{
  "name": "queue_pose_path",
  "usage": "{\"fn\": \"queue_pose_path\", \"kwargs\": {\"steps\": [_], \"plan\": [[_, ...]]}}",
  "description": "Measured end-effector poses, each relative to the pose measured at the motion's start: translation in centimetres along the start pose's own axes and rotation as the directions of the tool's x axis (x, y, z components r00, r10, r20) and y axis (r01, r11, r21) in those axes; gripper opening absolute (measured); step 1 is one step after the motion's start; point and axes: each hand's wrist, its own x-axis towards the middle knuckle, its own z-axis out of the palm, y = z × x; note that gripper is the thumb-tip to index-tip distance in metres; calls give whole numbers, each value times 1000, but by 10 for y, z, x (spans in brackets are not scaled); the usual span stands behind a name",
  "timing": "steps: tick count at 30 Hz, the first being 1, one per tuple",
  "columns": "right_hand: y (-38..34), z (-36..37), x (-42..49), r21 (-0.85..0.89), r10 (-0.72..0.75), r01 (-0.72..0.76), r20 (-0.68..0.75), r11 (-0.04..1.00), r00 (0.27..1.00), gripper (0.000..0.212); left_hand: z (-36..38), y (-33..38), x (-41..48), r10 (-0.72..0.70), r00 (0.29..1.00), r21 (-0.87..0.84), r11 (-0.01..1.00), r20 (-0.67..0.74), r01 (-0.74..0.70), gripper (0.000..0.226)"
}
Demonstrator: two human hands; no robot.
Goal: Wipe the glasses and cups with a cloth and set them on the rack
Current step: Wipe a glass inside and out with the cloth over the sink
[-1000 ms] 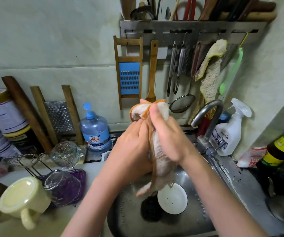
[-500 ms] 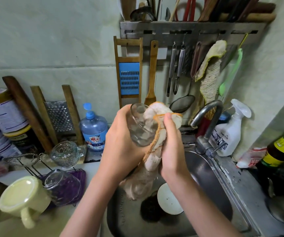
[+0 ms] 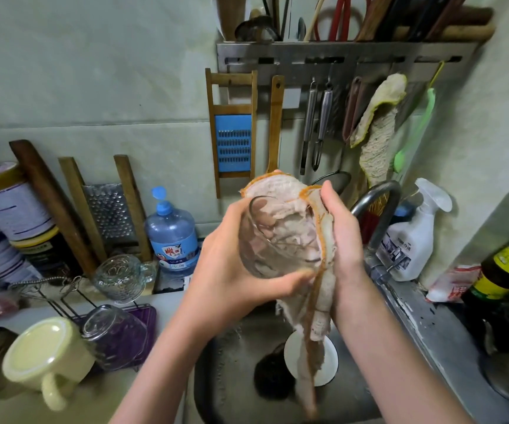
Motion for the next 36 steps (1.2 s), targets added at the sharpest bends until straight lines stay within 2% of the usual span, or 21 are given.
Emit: {"fn": "queue_pose_path", "kwargs": {"steps": [2,4,6,11,15,21,27,31,34,36], "plan": [[7,4,-2,-47,-74,73,-34,996,997,65,9,-4,2,-106,987,-242,967,-122,74,64],[24,12,-4,-87,-176,171,-64,981,982,63,19,-6,8,-225,946,-424,899,-233,109,66],[42,18,-6,58,-176,181,-80,982,981,59,26,-7,15,-284,904,-484,869,-319,103,74],[49,18,-6,292,-72,126,-190,948,979,51,36,-14,19,-304,874,-462,881,-378,107,74],[38,7,1,356,10,84,-255,931,967,63,41,-18,11,-243,921,-461,884,-305,81,71],[34,5,4,296,113,-25,-284,955,952,52,27,-27,14,-254,951,-511,849,-174,133,83],[22,15,-12,246,128,-64,-255,967,959,55,19,-31,30,-148,953,-431,902,-263,21,91],[12,23,-29,221,125,-78,-206,972,971,66,19,-31,35,-137,940,-464,885,-314,-26,85],[2,21,-31,247,87,-30,-223,969,971,75,22,-26,35,-131,925,-428,903,-356,-37,94],[-2,19,-29,249,95,-38,-222,968,971,75,26,-21,33,-128,923,-432,901,-364,-45,93]]}}
